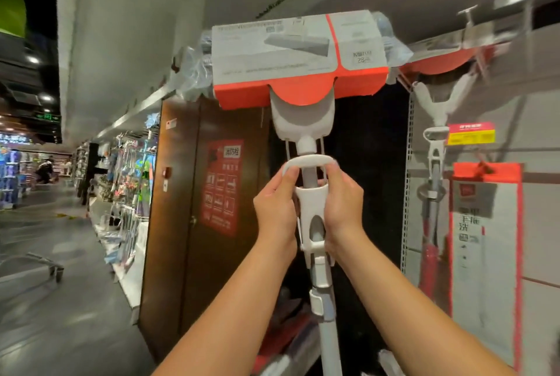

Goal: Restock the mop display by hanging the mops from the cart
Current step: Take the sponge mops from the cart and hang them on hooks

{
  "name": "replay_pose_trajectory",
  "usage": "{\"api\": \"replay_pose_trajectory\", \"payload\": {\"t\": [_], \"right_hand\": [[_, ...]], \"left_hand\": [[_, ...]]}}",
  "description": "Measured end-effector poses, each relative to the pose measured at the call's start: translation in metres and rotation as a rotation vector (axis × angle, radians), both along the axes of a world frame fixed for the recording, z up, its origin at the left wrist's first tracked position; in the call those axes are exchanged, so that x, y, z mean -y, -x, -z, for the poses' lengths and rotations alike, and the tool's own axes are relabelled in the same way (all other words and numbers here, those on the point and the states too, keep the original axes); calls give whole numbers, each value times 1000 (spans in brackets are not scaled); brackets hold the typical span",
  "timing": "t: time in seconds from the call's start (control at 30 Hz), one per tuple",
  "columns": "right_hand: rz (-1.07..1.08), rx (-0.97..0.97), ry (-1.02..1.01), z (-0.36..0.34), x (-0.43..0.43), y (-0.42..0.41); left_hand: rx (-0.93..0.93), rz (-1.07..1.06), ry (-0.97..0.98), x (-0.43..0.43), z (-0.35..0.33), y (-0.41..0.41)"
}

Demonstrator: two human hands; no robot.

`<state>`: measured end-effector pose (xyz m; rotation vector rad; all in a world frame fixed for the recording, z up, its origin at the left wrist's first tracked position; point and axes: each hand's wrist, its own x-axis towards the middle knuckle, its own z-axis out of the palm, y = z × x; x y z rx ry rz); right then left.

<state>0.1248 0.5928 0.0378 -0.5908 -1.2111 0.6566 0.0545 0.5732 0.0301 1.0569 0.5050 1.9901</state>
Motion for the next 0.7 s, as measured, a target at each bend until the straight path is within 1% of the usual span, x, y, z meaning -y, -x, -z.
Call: {"api": "replay_pose_trajectory", "payload": {"t": [0.17, 0.33, 0.5, 0.7], "right_hand": [[146, -47, 58, -7, -5, -5], [277, -80, 64, -21, -6, -17], [324, -77, 32, -43, -11, -37], [345, -80, -4, -65, -26, -71]], "left_hand": [[-37, 97, -11, -8, -7, -4], [-41, 194, -8, -18, -21, -14], [-14, 270, -41, -32, -39, -33], [0, 310, -95, -50, -59, -68]]}}
